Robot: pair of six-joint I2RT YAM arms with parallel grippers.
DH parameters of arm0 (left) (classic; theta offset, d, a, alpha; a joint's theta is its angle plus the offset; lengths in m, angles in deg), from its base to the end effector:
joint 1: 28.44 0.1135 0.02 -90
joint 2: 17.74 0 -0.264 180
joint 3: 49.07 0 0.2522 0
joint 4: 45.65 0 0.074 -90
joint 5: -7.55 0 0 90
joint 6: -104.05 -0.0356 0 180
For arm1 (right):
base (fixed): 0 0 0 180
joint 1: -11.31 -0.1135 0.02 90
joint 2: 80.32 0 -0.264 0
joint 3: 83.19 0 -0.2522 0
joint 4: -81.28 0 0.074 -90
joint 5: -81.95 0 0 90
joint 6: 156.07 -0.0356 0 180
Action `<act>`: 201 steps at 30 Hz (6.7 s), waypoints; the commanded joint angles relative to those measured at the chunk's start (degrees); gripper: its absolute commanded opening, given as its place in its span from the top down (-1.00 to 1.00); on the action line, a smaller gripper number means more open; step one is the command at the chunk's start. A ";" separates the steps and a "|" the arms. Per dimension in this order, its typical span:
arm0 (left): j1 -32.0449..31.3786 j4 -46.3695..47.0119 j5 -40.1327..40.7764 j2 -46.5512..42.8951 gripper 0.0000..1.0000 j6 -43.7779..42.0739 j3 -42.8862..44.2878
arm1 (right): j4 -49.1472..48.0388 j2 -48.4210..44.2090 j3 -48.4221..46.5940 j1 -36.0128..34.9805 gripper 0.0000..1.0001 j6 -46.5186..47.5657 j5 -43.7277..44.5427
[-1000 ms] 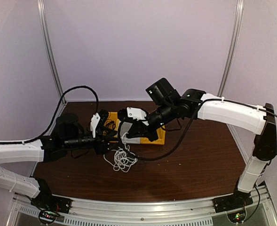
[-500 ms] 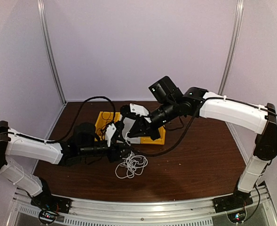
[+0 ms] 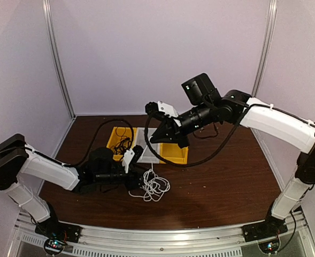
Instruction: Untangle the cables
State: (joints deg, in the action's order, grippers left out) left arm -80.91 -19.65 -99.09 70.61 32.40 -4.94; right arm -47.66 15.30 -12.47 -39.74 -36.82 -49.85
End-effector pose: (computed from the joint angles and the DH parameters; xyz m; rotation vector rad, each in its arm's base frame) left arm 0.1721 -0.2408 0.1677 0.7983 1.8715 -1.0895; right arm 0.2146 0.3033 0.3747 -1.7151 1.3969 1.0182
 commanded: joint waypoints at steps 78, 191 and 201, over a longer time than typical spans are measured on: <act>-7.47 5.73 15.77 6.80 0.74 -0.56 -4.42 | -14.38 -8.79 -35.03 40.35 1.00 -24.10 -23.43; -6.24 -10.99 30.54 14.86 0.86 9.24 -7.39 | -73.14 -3.85 -32.46 85.39 1.00 -79.54 -19.39; -6.22 -12.34 32.24 0.00 0.78 4.47 -6.36 | -64.44 -23.62 16.45 80.44 1.00 -55.57 -36.82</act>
State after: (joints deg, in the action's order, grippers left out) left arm -87.62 -27.25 -69.17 75.23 40.07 -11.52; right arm -124.85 -1.20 -11.53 42.79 -112.25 -78.86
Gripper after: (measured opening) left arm 0.108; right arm 0.010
